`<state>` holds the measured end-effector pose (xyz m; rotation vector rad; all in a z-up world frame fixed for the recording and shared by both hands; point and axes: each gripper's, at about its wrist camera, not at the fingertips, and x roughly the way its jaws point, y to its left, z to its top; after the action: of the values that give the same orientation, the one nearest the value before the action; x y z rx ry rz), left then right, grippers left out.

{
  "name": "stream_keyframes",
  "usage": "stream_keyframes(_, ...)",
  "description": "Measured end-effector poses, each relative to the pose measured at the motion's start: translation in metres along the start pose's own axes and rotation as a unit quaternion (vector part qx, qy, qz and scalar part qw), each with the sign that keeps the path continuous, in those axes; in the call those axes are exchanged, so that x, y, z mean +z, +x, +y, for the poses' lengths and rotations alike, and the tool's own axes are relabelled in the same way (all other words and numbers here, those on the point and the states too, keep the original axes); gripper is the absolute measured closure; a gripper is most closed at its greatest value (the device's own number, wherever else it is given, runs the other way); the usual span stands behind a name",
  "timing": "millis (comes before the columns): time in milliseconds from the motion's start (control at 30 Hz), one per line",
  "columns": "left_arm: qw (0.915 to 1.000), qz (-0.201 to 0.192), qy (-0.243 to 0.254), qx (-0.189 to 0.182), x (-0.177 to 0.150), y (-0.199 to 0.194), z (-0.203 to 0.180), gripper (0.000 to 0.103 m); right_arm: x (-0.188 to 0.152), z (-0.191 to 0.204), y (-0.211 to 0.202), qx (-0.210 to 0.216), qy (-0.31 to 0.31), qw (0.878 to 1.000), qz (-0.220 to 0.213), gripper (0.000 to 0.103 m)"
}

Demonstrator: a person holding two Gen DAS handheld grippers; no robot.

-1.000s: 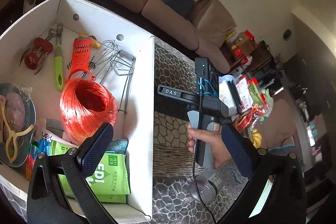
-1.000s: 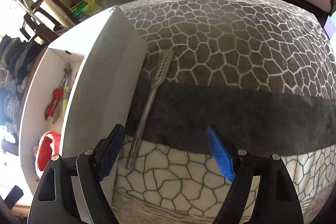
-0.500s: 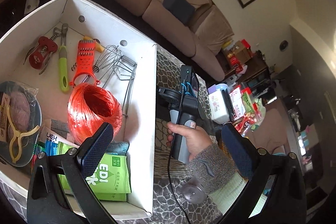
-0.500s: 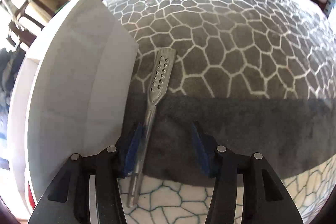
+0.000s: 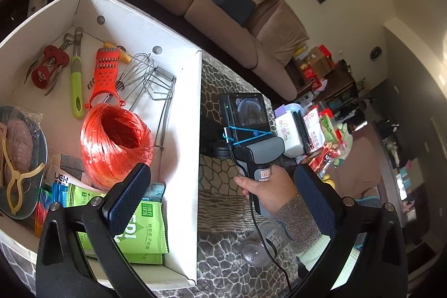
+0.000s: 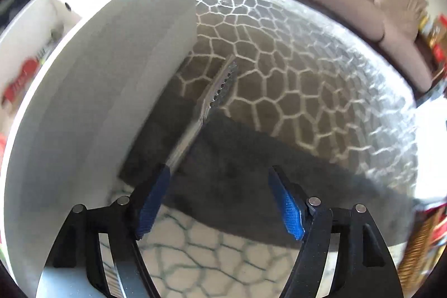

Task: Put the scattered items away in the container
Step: 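Lower the right gripper around the spatula handle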

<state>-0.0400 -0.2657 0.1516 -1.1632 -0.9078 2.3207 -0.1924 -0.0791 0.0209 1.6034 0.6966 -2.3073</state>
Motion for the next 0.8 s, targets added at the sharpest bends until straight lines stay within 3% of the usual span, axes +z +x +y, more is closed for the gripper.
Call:
stream_keyframes(167, 1.0000, 0.004, 0.006, -0.002, -0.002, 0.002, -0.004, 0.000, -0.022, -0.029, -0.009, 0.076, 0.075, 0.994, -0.031, 0.036)
stream_keyframes(567, 0.9998, 0.009, -0.011, -0.012, 0.000, 0.003, 0.005, 0.000, -0.001, 0.010, -0.019, 0.102, 0.076, 0.990, -0.055, 0.036)
stream_keyframes(800, 0.9998, 0.008, -0.013, -0.013, 0.000, 0.002, 0.003, 0.000, -0.001, -0.003, -0.001, 0.198, 0.162, 0.966, -0.049, 0.034)
